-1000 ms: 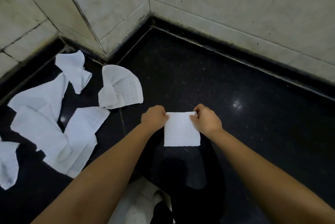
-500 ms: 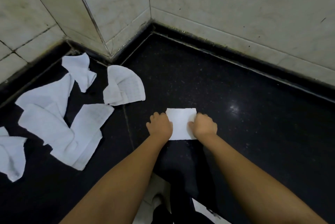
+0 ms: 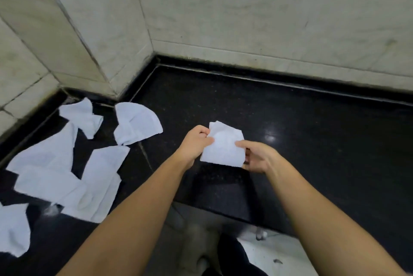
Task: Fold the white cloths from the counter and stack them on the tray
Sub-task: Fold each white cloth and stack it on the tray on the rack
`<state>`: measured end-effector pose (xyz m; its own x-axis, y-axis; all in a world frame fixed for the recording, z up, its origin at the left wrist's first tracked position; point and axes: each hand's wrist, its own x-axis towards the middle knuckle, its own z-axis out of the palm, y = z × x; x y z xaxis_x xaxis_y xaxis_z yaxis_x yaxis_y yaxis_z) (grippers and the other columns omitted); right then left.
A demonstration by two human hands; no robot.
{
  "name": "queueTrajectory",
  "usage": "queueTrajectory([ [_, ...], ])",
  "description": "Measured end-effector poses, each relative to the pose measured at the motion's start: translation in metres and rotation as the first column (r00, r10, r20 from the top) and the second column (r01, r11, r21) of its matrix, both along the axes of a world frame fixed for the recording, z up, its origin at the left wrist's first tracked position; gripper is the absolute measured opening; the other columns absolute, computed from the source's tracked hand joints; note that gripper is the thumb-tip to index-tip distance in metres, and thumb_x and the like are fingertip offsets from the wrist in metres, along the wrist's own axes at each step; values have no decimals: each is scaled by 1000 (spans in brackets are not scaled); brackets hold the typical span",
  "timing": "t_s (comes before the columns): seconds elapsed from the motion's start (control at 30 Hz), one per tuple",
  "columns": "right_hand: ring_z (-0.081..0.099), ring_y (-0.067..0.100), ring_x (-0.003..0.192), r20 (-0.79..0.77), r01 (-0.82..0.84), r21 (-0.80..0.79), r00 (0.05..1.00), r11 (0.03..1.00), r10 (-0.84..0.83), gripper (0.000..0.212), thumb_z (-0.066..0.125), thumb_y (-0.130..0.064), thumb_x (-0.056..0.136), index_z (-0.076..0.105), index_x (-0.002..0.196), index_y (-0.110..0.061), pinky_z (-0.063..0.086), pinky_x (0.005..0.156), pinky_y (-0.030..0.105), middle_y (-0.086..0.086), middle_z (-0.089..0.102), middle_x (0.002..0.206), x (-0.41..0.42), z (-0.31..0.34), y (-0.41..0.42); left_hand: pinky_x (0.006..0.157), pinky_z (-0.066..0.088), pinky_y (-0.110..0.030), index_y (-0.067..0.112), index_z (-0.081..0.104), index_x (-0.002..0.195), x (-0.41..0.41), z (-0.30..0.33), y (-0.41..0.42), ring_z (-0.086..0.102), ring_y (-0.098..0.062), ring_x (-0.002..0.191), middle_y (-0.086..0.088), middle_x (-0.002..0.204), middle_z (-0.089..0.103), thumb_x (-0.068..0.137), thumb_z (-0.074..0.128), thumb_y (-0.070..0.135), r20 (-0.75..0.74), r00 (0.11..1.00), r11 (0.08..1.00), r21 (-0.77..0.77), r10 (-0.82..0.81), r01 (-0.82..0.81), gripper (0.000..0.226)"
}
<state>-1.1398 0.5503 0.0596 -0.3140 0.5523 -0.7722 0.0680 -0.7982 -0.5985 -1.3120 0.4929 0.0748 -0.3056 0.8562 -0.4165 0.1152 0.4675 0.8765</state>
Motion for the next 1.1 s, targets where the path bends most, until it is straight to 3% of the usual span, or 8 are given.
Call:
queueTrajectory([
  [0.17, 62, 17, 80, -37, 198, 139, 980, 970, -195, 13, 57, -11, 89, 61, 99, -17, 49, 61, 31, 2, 66, 92, 84, 14, -17, 83, 56, -38, 11, 51, 118, 74, 10, 11, 65, -20, 97, -6, 112, 64, 85, 58, 4, 158, 984, 997, 8, -78, 78, 34],
  [0.3, 62, 20, 81, -40, 319, 254, 947, 913, -320, 13, 57, -11, 90, 62, 101, -14, 49, 58, 30, 5, 66, 96, 170, 24, -40, 82, 55, -33, 7, 57, 114, 153, 18, 14, 66, -16, 91, -4, 103, 68, 90, 53, 1, 247, 933, 965, 54, -262, 257, 25],
  [0.43, 61, 19, 75, -7, 435, 335, 888, 836, -459, 14, 55, -10, 92, 63, 103, -11, 49, 56, 30, 5, 65, 89, 269, 35, -80, 88, 53, -38, 4, 62, 109, 252, 22, 15, 66, -21, 96, -8, 105, 69, 91, 53, 6, 221, 882, 909, 68, -416, 411, 20],
  [0.67, 57, 16, 67, 49, 625, 402, 715, 669, -697, 9, 54, -9, 92, 62, 93, -15, 46, 50, 24, 2, 62, 82, 479, 47, -173, 51, 47, -18, 7, 60, 95, 478, 28, -29, 57, -11, 70, -2, 83, 62, 93, 52, 6, 226, 713, 747, 132, -663, 652, 8],
  [0.8, 55, 16, 65, 59, 676, 439, 635, 592, -770, 13, 53, -8, 92, 60, 85, -17, 39, 57, 24, 5, 61, 80, 592, 54, -225, 62, 47, -25, 8, 60, 90, 605, 29, -61, 58, -14, 72, -5, 86, 63, 93, 52, 5, 280, 616, 668, 155, -736, 728, 9],
  [0.9, 59, 13, 59, 52, 722, 448, 568, 527, -822, 11, 52, -7, 93, 59, 90, -14, 45, 51, 21, 4, 62, 76, 659, 63, -249, 57, 44, -22, 9, 58, 87, 681, 37, -75, 55, -13, 66, -6, 80, 61, 93, 51, 4, 319, 567, 632, 158, -760, 759, 10],
  [1.1, 61, 11, 52, 31, 757, 482, 488, 441, -872, 11, 53, -8, 94, 59, 104, -9, 45, 40, 17, 6, 62, 79, 767, 81, -245, 68, 51, -29, 12, 60, 87, 799, 55, -60, 59, -15, 77, -5, 89, 63, 94, 51, 7, 317, 498, 571, 202, -807, 796, 13],
])
